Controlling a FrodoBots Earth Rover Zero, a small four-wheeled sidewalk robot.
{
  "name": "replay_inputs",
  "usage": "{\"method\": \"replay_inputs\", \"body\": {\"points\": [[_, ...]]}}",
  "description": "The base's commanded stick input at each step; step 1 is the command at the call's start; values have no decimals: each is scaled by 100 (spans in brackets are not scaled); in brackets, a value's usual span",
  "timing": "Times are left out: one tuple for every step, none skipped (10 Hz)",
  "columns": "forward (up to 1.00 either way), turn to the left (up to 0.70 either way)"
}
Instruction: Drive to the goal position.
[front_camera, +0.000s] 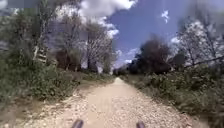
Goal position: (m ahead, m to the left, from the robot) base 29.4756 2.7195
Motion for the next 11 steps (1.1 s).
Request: {"method": "replay_inputs", "body": {"points": [[85, -29], [85, 0], [85, 0], [85, 0], [85, 0], [85, 0], [85, 0], [85, -2], [85, 0], [85, 0], [85, 0]]}}
